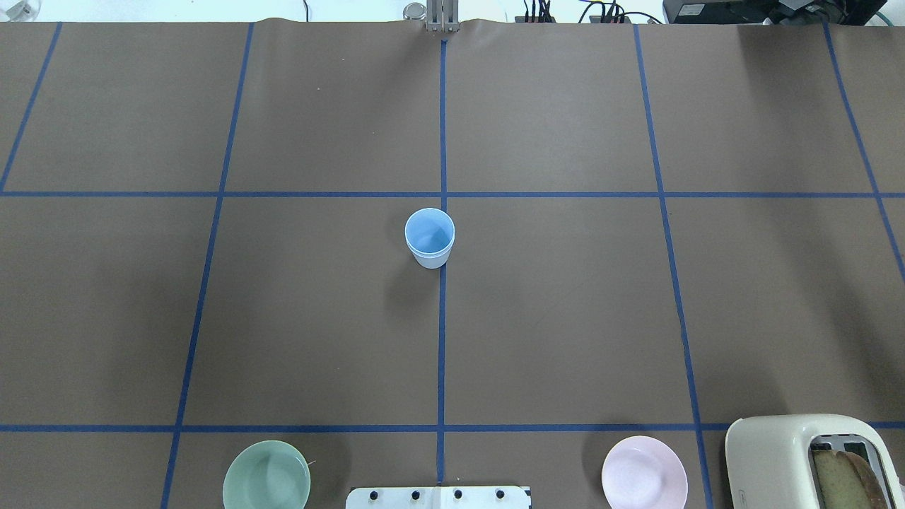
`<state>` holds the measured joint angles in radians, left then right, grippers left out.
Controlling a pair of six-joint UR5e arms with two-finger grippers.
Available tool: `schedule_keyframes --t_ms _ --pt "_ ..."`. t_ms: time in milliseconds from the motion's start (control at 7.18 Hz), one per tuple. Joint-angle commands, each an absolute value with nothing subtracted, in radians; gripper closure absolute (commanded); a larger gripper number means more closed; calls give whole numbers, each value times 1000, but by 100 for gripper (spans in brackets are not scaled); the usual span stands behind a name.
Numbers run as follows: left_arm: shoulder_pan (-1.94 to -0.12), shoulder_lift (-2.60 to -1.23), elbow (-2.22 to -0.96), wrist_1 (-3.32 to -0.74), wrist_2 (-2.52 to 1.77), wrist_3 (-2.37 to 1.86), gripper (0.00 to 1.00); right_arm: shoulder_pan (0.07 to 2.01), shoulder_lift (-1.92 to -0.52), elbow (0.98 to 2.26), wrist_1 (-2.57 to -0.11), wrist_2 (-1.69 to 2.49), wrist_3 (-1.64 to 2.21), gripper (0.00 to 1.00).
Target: Stack blue cups with both arms
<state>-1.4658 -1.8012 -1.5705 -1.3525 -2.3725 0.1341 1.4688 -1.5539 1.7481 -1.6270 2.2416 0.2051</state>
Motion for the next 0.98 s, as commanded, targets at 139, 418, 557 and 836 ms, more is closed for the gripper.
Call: schedule_keyframes --t_ms 139,418,557,836 --pt "-1512 -1718 -1592 -1353 -2370 235 0 1532 -1656 1767 -1621 2247 199 0" --pt "-1513 -1680 -1612 -1351 -2370 233 0 1534 -1687 1781 -1621 2243 196 0" --pt "-1513 -1675 -1612 -1351 -2370 232 0 1534 -1690 1786 -1620 2243 196 0" --pt "-1519 -1672 -1614 -1351 -2370 232 0 1534 -1689 1786 -1621 2247 196 0"
